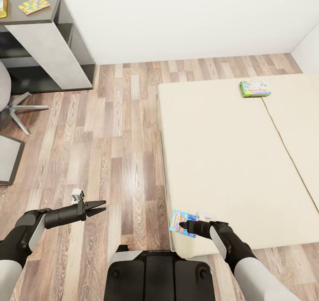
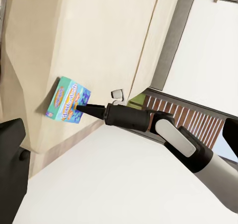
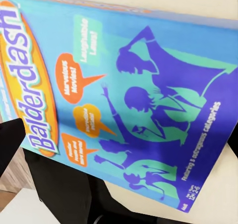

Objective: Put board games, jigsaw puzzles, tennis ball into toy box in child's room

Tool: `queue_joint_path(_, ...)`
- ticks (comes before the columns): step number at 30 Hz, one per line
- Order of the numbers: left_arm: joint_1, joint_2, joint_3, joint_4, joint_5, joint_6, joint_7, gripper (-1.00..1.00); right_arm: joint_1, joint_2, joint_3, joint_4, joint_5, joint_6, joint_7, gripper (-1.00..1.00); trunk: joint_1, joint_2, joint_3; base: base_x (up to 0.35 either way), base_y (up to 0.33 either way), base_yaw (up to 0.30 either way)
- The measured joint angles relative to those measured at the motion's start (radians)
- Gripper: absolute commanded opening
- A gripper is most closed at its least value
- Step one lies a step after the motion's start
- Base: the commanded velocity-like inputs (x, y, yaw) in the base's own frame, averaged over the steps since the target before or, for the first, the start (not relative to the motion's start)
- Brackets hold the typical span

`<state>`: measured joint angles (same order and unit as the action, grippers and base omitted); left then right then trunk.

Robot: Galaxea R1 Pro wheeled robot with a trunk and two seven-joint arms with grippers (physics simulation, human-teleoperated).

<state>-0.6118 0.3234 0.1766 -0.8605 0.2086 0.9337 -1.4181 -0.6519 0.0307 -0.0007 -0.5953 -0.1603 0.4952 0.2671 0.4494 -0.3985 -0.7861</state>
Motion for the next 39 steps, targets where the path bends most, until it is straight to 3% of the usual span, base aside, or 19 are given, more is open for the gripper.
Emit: queue_joint_path(39,0.000,0.000,0.000,0.000,0.000,-0.001,0.000,1.00,0.000,0.000,0.000,0.000,0.000,-0.003,0.001,1.00,0.000,0.000,0.000,0.000,0.017,0.000)
